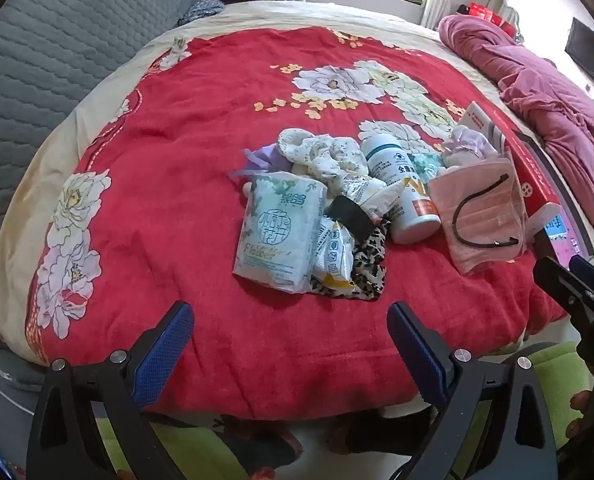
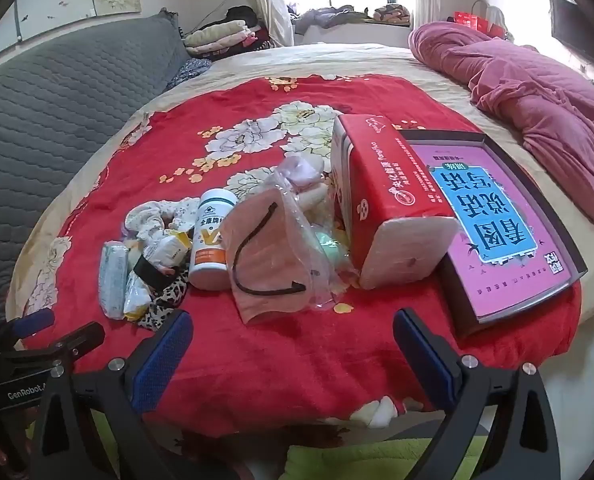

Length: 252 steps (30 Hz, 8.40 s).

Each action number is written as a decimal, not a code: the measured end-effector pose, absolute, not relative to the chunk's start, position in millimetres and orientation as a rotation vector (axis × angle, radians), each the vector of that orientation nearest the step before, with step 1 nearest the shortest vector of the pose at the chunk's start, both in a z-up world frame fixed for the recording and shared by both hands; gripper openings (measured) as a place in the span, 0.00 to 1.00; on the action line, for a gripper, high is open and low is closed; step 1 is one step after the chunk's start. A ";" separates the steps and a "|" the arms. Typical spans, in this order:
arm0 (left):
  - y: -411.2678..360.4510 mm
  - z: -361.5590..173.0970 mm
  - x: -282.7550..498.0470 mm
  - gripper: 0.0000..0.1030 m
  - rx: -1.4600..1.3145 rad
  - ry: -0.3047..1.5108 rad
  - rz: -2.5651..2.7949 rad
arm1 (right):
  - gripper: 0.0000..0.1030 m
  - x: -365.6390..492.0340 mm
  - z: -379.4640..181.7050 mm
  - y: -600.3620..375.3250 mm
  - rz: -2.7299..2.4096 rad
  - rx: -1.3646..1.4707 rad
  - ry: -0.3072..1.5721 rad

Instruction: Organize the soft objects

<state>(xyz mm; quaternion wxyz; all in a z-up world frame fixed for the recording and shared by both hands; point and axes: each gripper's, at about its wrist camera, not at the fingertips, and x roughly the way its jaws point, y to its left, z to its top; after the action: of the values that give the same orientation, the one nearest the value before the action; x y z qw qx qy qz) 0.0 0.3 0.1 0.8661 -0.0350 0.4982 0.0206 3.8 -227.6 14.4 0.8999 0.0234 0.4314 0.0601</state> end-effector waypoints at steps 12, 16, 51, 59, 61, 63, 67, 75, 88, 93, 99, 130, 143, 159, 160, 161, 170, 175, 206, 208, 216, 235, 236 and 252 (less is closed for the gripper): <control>6.9 5.5 -1.1 0.95 -0.097 1.031 0.046 | 0.98 2.2 10.7 -220.2 0.128 0.023 0.909; 6.4 5.8 -0.9 0.95 -0.097 1.028 0.043 | 0.98 1.3 9.8 -222.6 0.130 0.024 0.910; 6.6 11.3 -2.8 0.95 -0.100 1.011 0.054 | 0.98 -1.2 15.0 -216.4 0.146 0.013 0.891; 4.7 11.3 -2.0 0.95 -0.098 1.015 0.058 | 0.98 -0.7 14.2 -217.0 0.150 0.016 0.889; 4.4 11.4 -2.4 0.95 -0.096 1.017 0.056 | 0.98 -0.7 14.2 -216.9 0.150 0.017 0.890; 3.5 11.9 -2.9 0.95 -0.094 1.017 0.055 | 0.98 -0.6 14.3 -217.4 0.150 0.020 0.890; 2.8 11.9 -2.7 0.95 -0.095 1.019 0.049 | 0.98 -1.4 15.1 -217.8 0.150 0.019 0.889; 0.0 11.2 -2.3 0.95 -0.093 1.025 0.046 | 0.98 -2.4 15.0 -219.2 0.145 0.019 0.886; 3.3 9.1 -0.9 0.95 -0.101 1.026 0.049 | 0.98 -2.8 15.6 -218.3 0.152 0.024 0.883; 12.8 2.1 6.2 0.95 -0.129 1.040 0.050 | 0.98 2.1 10.3 -210.7 0.167 0.008 0.889; 24.8 -13.6 22.8 0.95 -0.143 1.072 0.058 | 0.98 11.5 4.0 -203.2 0.174 -0.012 0.892; 61.3 -51.9 73.4 0.74 -0.333 1.032 -0.076 | 0.39 87.3 -16.9 -187.6 0.146 -0.142 0.896; 52.6 -33.4 64.5 0.46 -0.322 0.970 -0.112 | 0.16 69.2 11.0 -209.2 0.215 -0.033 0.819; 4.4 23.2 50.9 0.46 -0.223 0.905 -0.176 | 0.11 54.8 59.7 -250.9 0.200 0.079 0.719; 0.1 25.1 51.9 0.46 -0.217 0.903 -0.178 | 0.10 54.3 61.7 -256.2 0.194 0.088 0.716; -6.9 27.7 53.1 0.46 -0.207 0.904 -0.185 | 0.07 54.0 63.7 -260.8 0.194 0.095 0.713; -73.2 59.7 60.3 0.46 -0.155 0.885 -0.294 | 0.07 41.6 89.8 -327.1 0.108 0.185 0.644; -126.7 80.2 66.5 0.46 -0.125 0.864 -0.376 | 0.07 30.7 100.3 -392.8 -0.007 0.250 0.597; -386.4 -7.3 116.8 0.46 0.127 1.096 -0.563 | 0.12 70.7 -6.0 -542.8 -0.205 0.366 0.825; -388.0 -13.8 119.0 0.46 0.132 1.111 -0.551 | 0.13 72.7 -5.8 -543.2 -0.208 0.350 0.828; -390.9 -30.6 122.0 0.48 0.150 1.165 -0.510 | 0.36 80.0 -9.7 -541.4 -0.215 0.307 0.857; -391.4 -36.9 112.3 0.57 0.196 1.193 -0.497 | 0.52 62.0 21.7 -537.9 -0.280 0.250 0.815; -390.8 -36.7 110.8 0.60 0.199 1.191 -0.496 | 0.53 60.3 23.9 -539.1 -0.281 0.257 0.812; -352.1 12.4 89.9 0.72 0.170 1.092 -0.469 | 0.57 38.6 58.8 -529.2 -0.271 0.264 0.768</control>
<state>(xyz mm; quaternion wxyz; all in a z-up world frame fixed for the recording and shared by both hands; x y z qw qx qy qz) 89.9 -352.1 12.4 0.8252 0.0799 0.5138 -0.2207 38.6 -529.2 58.8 0.9098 0.1279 0.3723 -0.1315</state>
